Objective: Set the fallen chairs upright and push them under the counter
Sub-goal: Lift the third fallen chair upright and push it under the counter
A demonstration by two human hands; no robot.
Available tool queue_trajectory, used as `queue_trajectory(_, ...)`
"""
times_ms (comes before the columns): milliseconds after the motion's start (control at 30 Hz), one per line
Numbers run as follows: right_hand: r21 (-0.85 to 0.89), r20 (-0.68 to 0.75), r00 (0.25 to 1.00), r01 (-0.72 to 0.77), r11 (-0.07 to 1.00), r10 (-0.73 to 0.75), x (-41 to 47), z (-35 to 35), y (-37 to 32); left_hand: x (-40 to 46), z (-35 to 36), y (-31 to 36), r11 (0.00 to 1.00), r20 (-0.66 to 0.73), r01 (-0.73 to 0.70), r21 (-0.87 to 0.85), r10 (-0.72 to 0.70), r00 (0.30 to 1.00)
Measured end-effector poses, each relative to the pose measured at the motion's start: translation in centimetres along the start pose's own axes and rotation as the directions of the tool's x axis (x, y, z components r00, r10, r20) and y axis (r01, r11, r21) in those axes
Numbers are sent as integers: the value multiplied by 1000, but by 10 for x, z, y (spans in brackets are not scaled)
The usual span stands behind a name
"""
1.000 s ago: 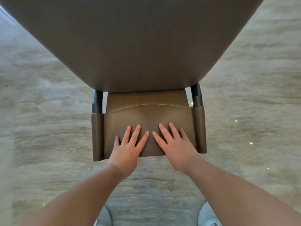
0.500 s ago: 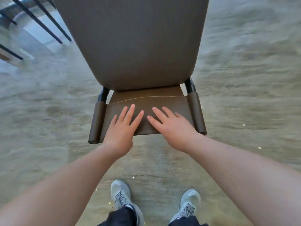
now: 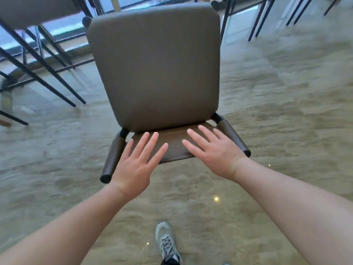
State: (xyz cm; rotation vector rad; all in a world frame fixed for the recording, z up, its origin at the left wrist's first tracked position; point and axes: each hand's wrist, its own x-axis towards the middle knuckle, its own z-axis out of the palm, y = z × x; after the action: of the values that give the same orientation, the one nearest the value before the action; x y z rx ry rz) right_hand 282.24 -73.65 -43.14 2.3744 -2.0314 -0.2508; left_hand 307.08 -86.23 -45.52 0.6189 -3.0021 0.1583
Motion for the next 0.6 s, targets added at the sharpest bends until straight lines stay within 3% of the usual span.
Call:
queue_trajectory(200,-15,-133,976,-176,984,172,66,-58,45,69,-49,-75,998,-57,-25,56,28,998)
queue_trajectory(333,6,-93,963,-254,967,253,109,-87,85,117,-81,-117,998,-52,63,7,-63,997)
queue_trajectory(467,4,-84,962,-261,965,260,137,-112,124,158,-103,-146,993,-7,114,-14,-114,993)
queue_trajectory(600,6,-137,975,-173,985,173,157,-127,143,184,-114,-169,994,23,107,-19,-106,994)
